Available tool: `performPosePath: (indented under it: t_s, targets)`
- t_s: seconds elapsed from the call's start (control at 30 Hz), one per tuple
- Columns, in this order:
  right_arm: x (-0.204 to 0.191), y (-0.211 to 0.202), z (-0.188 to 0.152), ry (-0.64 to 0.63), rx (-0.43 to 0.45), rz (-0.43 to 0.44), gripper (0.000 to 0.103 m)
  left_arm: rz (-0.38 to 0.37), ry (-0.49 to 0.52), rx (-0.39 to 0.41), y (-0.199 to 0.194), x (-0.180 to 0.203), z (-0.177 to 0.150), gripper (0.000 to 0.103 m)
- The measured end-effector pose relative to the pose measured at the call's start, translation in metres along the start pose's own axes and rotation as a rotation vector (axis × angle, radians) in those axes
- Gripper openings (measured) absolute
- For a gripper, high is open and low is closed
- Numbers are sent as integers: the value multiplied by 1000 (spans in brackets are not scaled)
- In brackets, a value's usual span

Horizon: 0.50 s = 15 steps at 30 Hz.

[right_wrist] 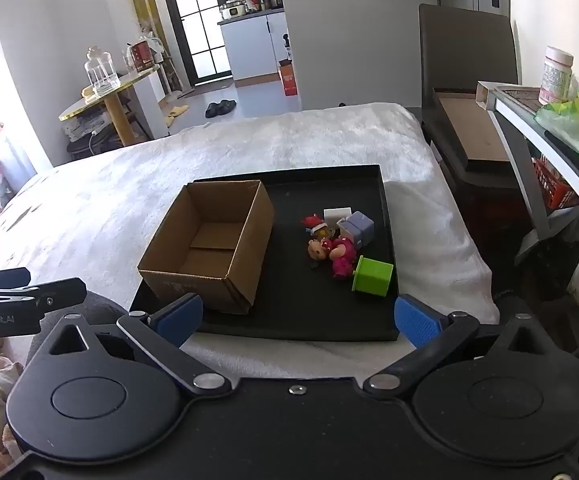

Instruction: Organize rigid objects

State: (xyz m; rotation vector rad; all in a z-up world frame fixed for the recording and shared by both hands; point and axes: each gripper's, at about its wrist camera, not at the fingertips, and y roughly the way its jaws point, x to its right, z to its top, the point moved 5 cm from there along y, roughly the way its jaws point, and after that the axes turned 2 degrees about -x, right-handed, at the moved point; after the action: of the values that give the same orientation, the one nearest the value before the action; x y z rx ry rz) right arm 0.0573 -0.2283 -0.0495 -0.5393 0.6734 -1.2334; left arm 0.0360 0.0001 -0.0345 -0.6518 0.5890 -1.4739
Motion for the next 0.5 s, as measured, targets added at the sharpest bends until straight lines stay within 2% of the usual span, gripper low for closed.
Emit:
performPosePath:
  t_s: [0.5]
  targets:
    - [-1, -2, -1, 5, 10, -1, 103, 7, 10, 22, -6, 0, 2, 102]
